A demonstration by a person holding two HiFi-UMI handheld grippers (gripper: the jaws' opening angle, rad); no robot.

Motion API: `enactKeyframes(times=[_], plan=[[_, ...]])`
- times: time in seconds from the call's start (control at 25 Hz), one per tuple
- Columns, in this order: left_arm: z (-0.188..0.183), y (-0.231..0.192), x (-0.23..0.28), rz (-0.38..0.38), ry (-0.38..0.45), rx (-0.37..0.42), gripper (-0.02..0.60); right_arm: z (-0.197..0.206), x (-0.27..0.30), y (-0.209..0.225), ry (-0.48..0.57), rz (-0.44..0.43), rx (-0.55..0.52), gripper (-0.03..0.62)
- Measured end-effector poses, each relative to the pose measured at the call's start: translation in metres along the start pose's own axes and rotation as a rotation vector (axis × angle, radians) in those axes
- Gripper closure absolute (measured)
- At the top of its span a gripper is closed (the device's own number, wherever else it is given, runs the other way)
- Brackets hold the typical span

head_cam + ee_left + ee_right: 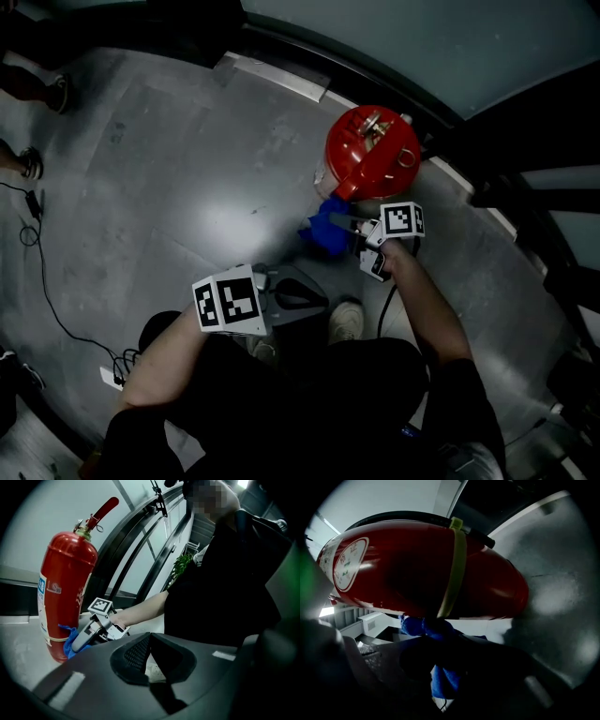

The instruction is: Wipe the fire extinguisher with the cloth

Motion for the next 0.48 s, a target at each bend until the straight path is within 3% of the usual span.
enactKeyframes(times=[0.24, 0.48], plan=[[-0.003, 0.008, -0.008, -0.033, 0.004, 0.006, 0.574, -0.006, 0.010, 0.022, 0.042, 0.102, -0.017, 0.490], [0.007, 0.005, -0.024, -0.134, 0.018, -0.026, 0.574, -0.008, 0.021, 0.040, 0.077, 0.152, -0.038, 0.490]])
Point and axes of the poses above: the fingertips, and each gripper's own axes: x forward along the fingers, y to its right, z out of its underside, the point moved 8 cm from there along -x, backward along the fingers, and after that the axes turned 13 degrees about x, right-handed, at the moved point
